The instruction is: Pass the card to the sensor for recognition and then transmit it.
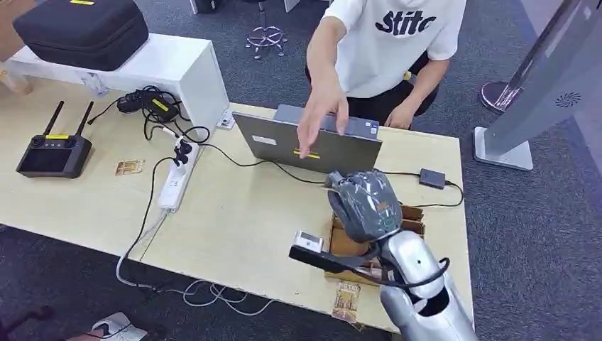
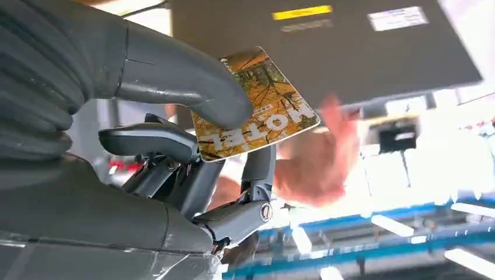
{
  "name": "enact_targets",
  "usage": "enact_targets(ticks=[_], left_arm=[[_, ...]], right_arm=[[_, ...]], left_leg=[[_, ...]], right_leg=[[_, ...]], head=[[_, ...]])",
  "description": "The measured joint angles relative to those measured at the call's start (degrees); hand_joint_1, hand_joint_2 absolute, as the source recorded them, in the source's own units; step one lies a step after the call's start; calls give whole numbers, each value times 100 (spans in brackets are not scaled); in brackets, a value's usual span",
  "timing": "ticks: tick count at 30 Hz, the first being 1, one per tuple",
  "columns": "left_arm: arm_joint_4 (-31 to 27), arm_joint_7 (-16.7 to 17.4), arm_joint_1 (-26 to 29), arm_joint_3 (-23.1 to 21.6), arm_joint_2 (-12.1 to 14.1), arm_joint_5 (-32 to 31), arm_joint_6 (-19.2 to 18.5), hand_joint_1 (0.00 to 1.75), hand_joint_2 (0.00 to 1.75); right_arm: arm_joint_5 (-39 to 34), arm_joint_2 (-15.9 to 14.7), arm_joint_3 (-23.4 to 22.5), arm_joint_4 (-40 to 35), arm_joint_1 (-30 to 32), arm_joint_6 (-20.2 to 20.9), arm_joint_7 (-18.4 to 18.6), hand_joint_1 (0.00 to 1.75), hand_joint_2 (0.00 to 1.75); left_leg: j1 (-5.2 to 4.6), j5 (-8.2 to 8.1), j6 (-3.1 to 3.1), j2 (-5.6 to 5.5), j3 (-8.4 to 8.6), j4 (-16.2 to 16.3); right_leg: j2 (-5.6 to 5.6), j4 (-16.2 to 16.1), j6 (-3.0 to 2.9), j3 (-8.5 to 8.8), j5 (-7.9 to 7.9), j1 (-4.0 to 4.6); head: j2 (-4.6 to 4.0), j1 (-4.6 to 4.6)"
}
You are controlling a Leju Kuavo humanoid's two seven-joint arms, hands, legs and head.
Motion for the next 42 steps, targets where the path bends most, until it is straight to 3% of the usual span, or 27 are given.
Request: enact_targets(ticks=[8,10,17,20,25,28,33,35,37,40,42], left_arm=[[0,-46,-54,-208,44,-218,-15,0,175],[0,-46,-68,-240,50,-238,-15,0,175],[0,-50,-76,-323,66,-262,-13,0,175],[0,-50,-75,-328,66,-273,-13,0,175],[0,-52,-63,-328,63,-280,-7,0,175],[0,-55,-51,-328,59,-275,-4,0,175],[0,-55,-36,-328,61,-179,-9,0,175],[0,-55,-11,-328,63,-177,-13,0,175],[0,-55,-4,-328,66,-177,-13,0,175],[0,-81,-60,-328,63,-96,-55,0,175],[0,-197,-68,-325,59,42,-103,0,175]], right_arm=[[-1231,721,-711,1768,-1537,629,157,175,175],[-1582,835,-993,2092,-1735,681,113,0,175],[-2249,1020,-1742,2587,-1953,572,-105,0,175],[-3067,1025,-2169,2561,-1865,509,-427,0,175],[-4631,1003,-3342,2013,-1507,323,-913,0,175],[-5472,951,-4170,1576,-1232,-25,-1234,0,175],[-7263,559,-5925,1451,-719,271,-1870,0,175],[-7315,362,-6527,1588,-540,496,-2107,0,175],[-7286,319,-6815,1632,-469,553,-2149,0,175],[-7372,192,-7296,1772,-335,281,-2120,0,175],[-7722,-111,-7672,2206,-34,268,-2359,0,175]], left_leg=[[3,11,-3,-2,-1,1],[3,10,-3,-2,-1,1],[3,10,-3,-5,-1,2],[3,10,-3,-6,-1,3],[2,9,-2,-10,-3,5],[1,8,0,-15,-3,6],[0,2,9,-36,-7,8],[-5,1,10,-33,-15,7],[-7,-2,13,-5,-12,7],[-1,-6,8,0,5,7],[9,-10,12,-48,13,7]], right_leg=[[0,0,-5,-1,8,3],[-1,0,-5,0,8,3],[-2,0,-5,-2,8,3],[-5,-2,-5,-3,7,3],[-9,-5,-4,-3,8,2],[-16,-8,-4,0,7,2],[-33,-16,-1,9,7,2],[-33,-16,4,4,10,-2],[-8,-16,3,-3,12,-4],[0,-19,2,-15,8,0],[-38,-23,27,12,-18,8]], head=[[0,2],[0,2],[0,2],[0,0],[0,0],[0,0],[0,2],[0,2],[0,-2],[0,-2],[0,-2]])
